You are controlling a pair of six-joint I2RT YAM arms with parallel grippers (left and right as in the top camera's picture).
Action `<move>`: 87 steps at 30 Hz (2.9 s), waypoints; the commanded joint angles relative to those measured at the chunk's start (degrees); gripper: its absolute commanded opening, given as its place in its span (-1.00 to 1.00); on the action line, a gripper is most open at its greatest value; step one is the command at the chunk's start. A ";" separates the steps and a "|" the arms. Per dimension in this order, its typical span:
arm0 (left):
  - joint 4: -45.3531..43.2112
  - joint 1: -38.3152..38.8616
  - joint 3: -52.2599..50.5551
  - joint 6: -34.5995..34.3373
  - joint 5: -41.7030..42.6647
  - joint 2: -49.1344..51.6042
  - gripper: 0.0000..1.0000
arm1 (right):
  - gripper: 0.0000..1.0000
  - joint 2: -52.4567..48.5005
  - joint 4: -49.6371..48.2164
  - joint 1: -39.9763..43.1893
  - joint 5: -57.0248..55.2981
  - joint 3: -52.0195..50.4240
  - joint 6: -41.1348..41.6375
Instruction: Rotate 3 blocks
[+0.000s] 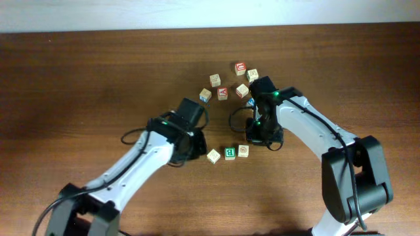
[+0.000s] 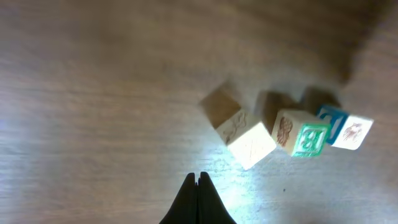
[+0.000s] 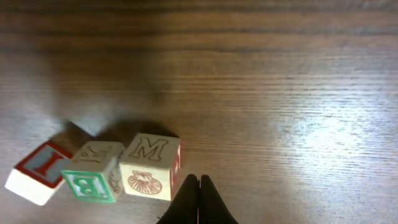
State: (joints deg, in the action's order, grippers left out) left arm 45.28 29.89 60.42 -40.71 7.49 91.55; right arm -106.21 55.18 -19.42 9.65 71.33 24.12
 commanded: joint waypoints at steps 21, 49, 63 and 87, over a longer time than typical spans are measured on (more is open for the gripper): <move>-15.74 5.20 -1.33 12.02 9.53 9.75 -1.00 | -0.92 0.74 -8.72 -3.10 8.15 -7.15 -1.66; 1.53 -18.16 16.35 22.12 5.16 9.70 -0.60 | -0.92 1.31 -10.21 -16.44 2.99 -5.55 2.36; 1.53 -18.16 16.35 22.12 5.14 9.70 -0.59 | -0.92 1.33 -12.15 -16.09 0.42 -5.53 3.37; 2.36 -20.55 16.35 16.31 -4.09 9.70 -0.40 | -0.92 -2.93 -21.00 -26.18 -13.00 0.04 -3.63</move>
State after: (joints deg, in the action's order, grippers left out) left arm 47.46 9.56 76.14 -23.66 4.01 101.27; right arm -108.29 34.20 -45.47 -0.93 70.30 19.51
